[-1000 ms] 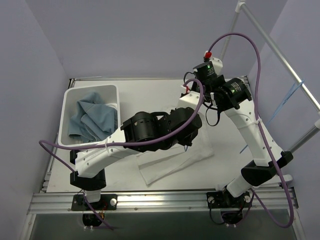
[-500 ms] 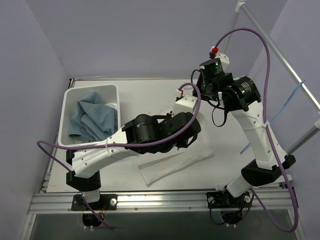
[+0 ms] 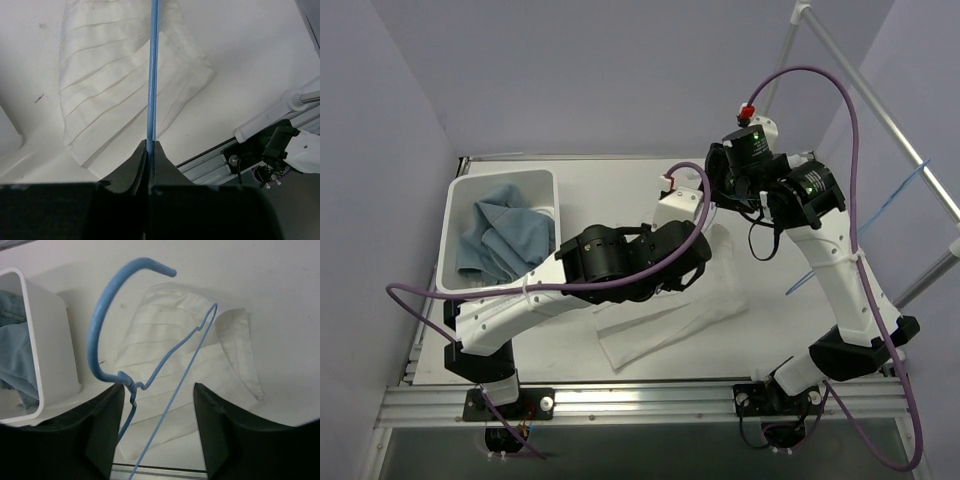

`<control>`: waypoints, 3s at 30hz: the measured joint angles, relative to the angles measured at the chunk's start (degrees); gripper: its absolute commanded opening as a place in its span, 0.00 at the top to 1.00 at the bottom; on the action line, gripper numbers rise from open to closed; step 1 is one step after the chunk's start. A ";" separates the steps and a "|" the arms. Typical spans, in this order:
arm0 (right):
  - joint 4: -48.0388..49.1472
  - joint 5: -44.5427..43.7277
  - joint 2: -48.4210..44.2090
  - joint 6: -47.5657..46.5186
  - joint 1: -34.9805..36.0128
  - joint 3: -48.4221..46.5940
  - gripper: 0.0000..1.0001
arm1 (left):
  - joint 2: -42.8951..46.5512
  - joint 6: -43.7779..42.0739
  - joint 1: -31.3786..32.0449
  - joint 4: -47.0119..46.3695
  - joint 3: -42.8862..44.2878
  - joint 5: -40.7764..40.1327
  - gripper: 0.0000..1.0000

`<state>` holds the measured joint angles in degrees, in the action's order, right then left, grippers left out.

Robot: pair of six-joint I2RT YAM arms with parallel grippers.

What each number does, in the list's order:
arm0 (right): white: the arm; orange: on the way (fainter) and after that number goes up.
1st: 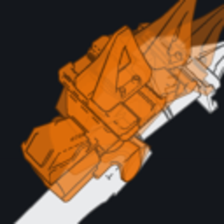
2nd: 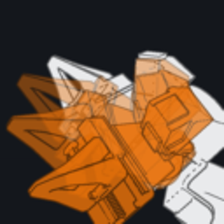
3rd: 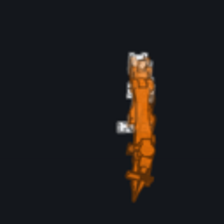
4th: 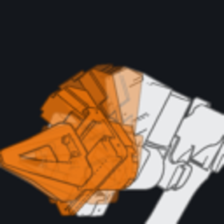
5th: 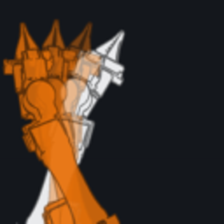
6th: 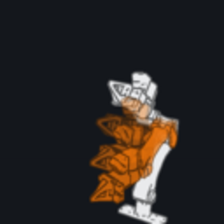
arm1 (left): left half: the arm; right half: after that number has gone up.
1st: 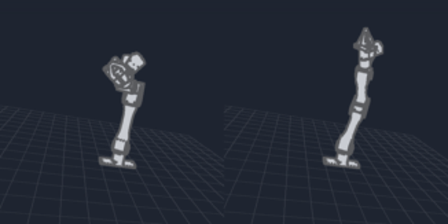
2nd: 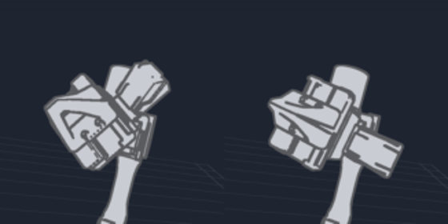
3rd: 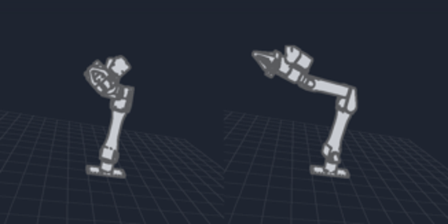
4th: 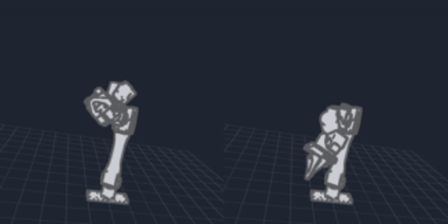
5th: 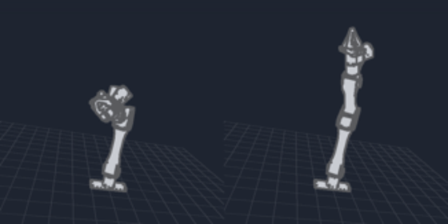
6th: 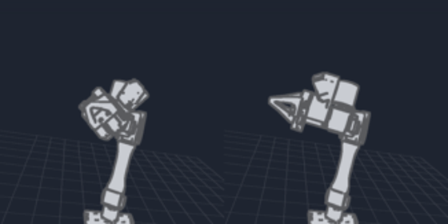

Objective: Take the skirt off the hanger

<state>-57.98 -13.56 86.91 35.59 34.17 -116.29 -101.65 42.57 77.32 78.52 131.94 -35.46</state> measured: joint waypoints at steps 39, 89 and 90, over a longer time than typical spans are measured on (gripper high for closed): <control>10.95 27.47 -34.18 -0.74 15.50 39.60 1.00 | 0.26 -16.90 -25.94 -14.10 8.35 39.10 0.98; 4.11 47.32 -50.49 -6.47 1.49 44.72 1.00 | -27.26 -2.10 -20.79 -47.08 16.61 76.43 0.84; 3.74 47.34 -50.49 -6.88 1.49 44.59 1.00 | -27.26 -2.45 -20.79 -46.77 16.09 76.30 0.76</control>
<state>-54.24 33.78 36.42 28.71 35.66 -71.70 -128.90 40.12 56.53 31.75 148.03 40.84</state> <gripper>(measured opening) 0.001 0.135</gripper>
